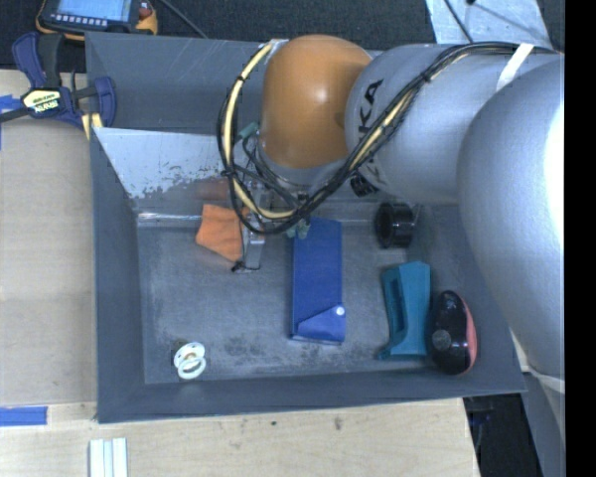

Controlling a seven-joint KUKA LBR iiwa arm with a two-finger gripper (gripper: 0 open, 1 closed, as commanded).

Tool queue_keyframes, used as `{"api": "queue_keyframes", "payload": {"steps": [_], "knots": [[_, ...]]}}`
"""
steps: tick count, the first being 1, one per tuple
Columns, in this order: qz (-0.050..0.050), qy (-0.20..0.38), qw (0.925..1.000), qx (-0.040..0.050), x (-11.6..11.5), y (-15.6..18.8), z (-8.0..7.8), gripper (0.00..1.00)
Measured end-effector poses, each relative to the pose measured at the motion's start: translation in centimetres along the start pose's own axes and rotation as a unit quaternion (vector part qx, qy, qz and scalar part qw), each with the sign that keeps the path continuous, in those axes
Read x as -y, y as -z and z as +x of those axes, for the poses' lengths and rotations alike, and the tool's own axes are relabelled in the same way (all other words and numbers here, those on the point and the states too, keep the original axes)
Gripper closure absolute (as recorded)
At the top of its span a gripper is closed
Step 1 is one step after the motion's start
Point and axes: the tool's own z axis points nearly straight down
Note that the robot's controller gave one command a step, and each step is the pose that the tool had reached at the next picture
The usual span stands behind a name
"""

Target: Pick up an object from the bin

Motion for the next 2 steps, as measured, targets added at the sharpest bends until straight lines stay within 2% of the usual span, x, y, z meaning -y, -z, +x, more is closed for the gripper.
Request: {"api": "queue_keyframes", "payload": {"steps": [1,2], "knots": [[-0.001,-0.001,1.0,0.0037,0.1,0.5,-0.2,0.0],[-0.002,-0.066,0.9978,0.0069,0.1,-4.7,-0.4,0.0]]}}
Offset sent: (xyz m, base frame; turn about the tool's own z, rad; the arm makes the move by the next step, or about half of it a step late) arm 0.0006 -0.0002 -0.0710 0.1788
